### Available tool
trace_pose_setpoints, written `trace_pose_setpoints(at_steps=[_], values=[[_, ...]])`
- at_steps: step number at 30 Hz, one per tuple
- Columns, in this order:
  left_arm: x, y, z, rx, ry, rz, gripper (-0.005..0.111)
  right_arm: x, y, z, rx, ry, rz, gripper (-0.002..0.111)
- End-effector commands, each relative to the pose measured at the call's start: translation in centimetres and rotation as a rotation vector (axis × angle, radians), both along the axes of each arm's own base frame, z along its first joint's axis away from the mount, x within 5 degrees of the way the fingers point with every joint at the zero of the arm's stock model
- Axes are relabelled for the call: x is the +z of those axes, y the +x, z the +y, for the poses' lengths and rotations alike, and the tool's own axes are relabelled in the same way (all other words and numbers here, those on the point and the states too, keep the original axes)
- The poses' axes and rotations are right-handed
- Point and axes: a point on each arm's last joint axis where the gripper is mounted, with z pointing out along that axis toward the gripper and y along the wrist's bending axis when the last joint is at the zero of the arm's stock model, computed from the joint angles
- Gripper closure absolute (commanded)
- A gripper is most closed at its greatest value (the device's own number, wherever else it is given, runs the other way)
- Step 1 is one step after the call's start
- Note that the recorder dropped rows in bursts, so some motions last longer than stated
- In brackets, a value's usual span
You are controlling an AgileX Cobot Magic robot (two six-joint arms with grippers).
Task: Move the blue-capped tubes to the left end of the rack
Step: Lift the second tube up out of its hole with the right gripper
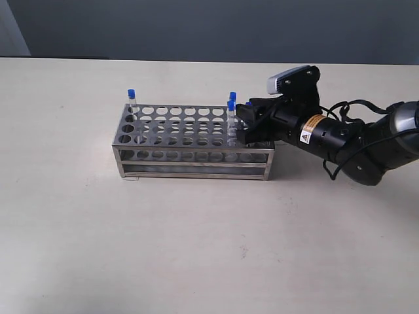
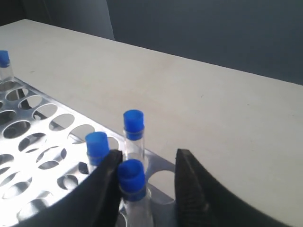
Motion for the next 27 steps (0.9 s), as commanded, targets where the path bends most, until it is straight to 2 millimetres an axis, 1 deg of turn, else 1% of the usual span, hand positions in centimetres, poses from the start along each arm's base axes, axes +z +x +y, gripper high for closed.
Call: trace_pose_setpoints(at_steps=[1,2,4,6,7,8,9,14,17,19,21,23,25,27], values=[[0.2,0.0,-0.1,-0.008,-0.002,-0.011,0.106,-0.3,0.1,-0.2,-0.010,-0.018,0.024,0.102],[0.2,0.0,-0.1,-0.008,-0.002,-0.011,0.106,-0.3,0.1,-0.2,-0.010,-0.018,0.024,0.109],[0.2,0.0,-0.1,-0.008,-0.002,-0.011,0.106,-0.3,0.1,-0.1,-0.009,-0.016,0.022,0.109],[0.2,0.0,-0.1,-0.008,-0.002,-0.011,0.106,0.6,0.1,-0.1,-0.009,-0.004,-0.001,0.109],[0.2,0.0,-0.1,-0.008,-0.002,-0.011,0.106,1.9,0.1,-0.1,-0.012,0.013,-0.032,0.109],[0.2,0.0,-0.1,-0.008,-0.002,-0.011,0.106,2.7,0.1,-0.2,-0.016,0.022,-0.049,0.109],[0.2,0.0,-0.1,-0.008,-0.002,-0.011,0.106,4.5,0.0,-0.3,-0.021,0.037,-0.089,0.109],[0.2,0.0,-0.1,-0.008,-0.002,-0.011,0.106,8.8,-0.7,-0.8,-0.032,0.034,-0.162,0.109],[0.2,0.0,-0.1,-0.008,-0.002,-0.011,0.106,11.8,-1.4,-1.2,-0.034,0.066,-0.236,0.109],[0.2,0.0,-0.1,-0.008,-0.002,-0.011,0.106,13.4,-1.6,-1.2,-0.039,0.091,-0.258,0.109],[0.2,0.0,-0.1,-0.008,-0.002,-0.011,0.106,14.6,-1.7,-0.6,-0.016,0.120,-0.253,0.109],[0.2,0.0,-0.1,-0.008,-0.002,-0.011,0.106,15.4,-1.9,0.7,0.041,0.133,-0.247,0.109],[0.2,0.0,-0.1,-0.008,-0.002,-0.011,0.106,15.6,-2.1,2.6,0.110,0.130,-0.225,0.109],[0.2,0.0,-0.1,-0.008,-0.002,-0.011,0.106,15.3,-2.4,4.7,0.168,0.137,-0.213,0.109]])
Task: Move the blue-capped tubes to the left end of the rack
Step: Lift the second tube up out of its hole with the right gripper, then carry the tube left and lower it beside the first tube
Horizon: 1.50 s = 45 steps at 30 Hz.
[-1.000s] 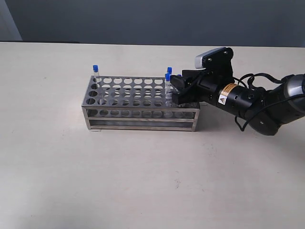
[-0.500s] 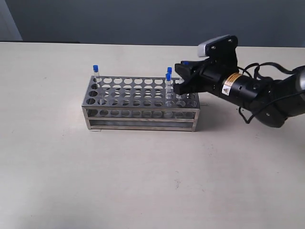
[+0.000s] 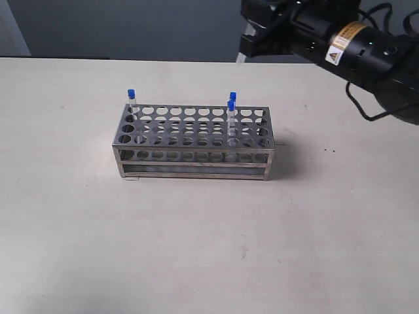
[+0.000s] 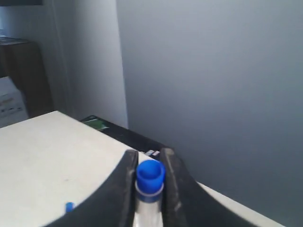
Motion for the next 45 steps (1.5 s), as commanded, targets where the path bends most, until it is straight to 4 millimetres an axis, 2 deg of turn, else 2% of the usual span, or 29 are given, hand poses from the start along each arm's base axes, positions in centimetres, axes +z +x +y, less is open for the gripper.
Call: trace_pose_setpoints(at_steps=[1,4,9,12,15,20,29,45], values=[[0.2,0.0,-0.1,-0.008,-0.002,-0.011,0.106,-0.2,-0.7,4.7,0.148,-0.018,0.019,0.109],[0.2,0.0,0.0,-0.008,0.001,-0.011,0.106,-1.0,-1.4,8.3,0.232,-0.023,0.024,0.109],[0.2,0.0,0.0,-0.008,0.001,-0.011,0.106,-3.0,-2.0,13.0,0.323,-0.038,0.038,0.109],[0.2,0.0,0.0,-0.008,0.001,-0.011,0.106,-4.4,-1.7,15.0,0.333,-0.070,0.059,0.109],[0.2,0.0,0.0,-0.008,0.001,-0.011,0.106,-5.5,-0.7,16.1,0.321,-0.083,0.073,0.109],[0.2,0.0,0.0,-0.008,0.001,-0.011,0.106,-6.9,0.6,17.2,0.296,-0.113,0.092,0.109],[0.2,0.0,0.0,-0.008,0.001,-0.011,0.106,-8.8,1.4,17.9,0.281,-0.150,0.120,0.109],[0.2,0.0,0.0,-0.008,0.001,-0.011,0.106,-8.8,2.1,17.9,0.236,-0.216,0.125,0.109]])
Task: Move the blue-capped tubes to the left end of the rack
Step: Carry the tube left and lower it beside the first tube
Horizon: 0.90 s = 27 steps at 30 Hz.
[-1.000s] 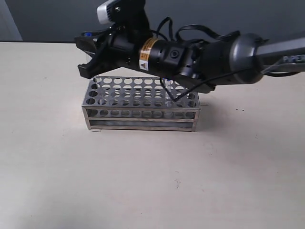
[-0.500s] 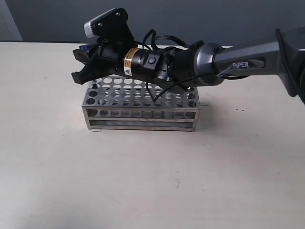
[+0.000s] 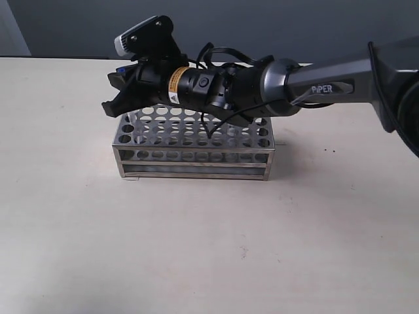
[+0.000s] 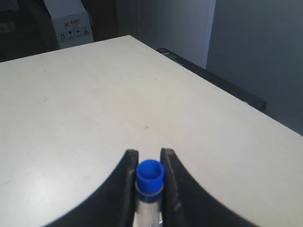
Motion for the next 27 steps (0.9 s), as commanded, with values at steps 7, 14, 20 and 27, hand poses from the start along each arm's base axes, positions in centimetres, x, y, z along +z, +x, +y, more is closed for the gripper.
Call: trace_pose_setpoints(at_steps=[7,14,20,27], values=[[0.2,0.0,-0.1,-0.008,-0.003,-0.011,0.106,-0.2,0.3,0.0,-0.019,0.015,0.017,0.109],[0.2,0.0,-0.1,-0.008,-0.003,-0.011,0.106,-2.6,0.5,0.3,-0.024,0.022,0.064,0.109],[0.2,0.0,-0.1,-0.008,-0.003,-0.011,0.106,-3.4,0.5,0.2,-0.041,0.023,0.105,0.109],[0.2,0.0,-0.1,-0.008,-0.003,-0.011,0.106,-3.4,0.5,0.3,-0.042,0.026,0.112,0.089]])
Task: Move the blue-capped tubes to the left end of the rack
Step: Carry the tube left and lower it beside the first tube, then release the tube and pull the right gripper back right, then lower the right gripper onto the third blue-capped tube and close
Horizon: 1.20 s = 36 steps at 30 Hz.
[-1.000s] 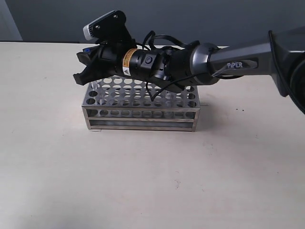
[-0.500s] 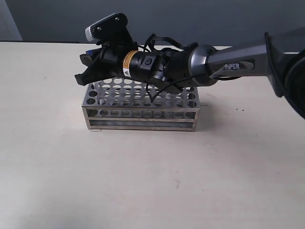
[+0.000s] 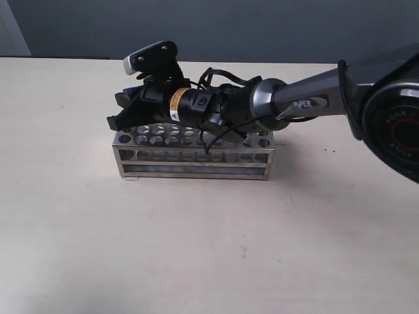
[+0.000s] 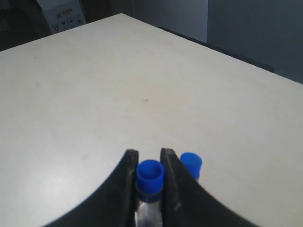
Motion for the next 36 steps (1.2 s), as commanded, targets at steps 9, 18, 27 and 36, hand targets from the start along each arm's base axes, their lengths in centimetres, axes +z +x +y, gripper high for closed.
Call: trace_pose_setpoints(at_steps=[9,18,27,36], values=[[0.2,0.0,-0.1,-0.008,-0.003,-0.011,0.106,1.8,0.1,-0.1,-0.012,0.040,0.005,0.066],[0.2,0.0,-0.1,-0.008,-0.003,-0.011,0.106,12.1,0.2,-3.6,-0.120,-0.047,-0.172,0.066],[0.2,0.0,-0.1,-0.008,-0.003,-0.011,0.106,9.4,-1.9,-13.5,-0.245,0.028,-0.054,0.066],[0.2,0.0,-0.1,-0.008,-0.003,-0.011,0.106,3.1,-4.8,-17.2,-0.334,-0.011,-0.036,0.066]])
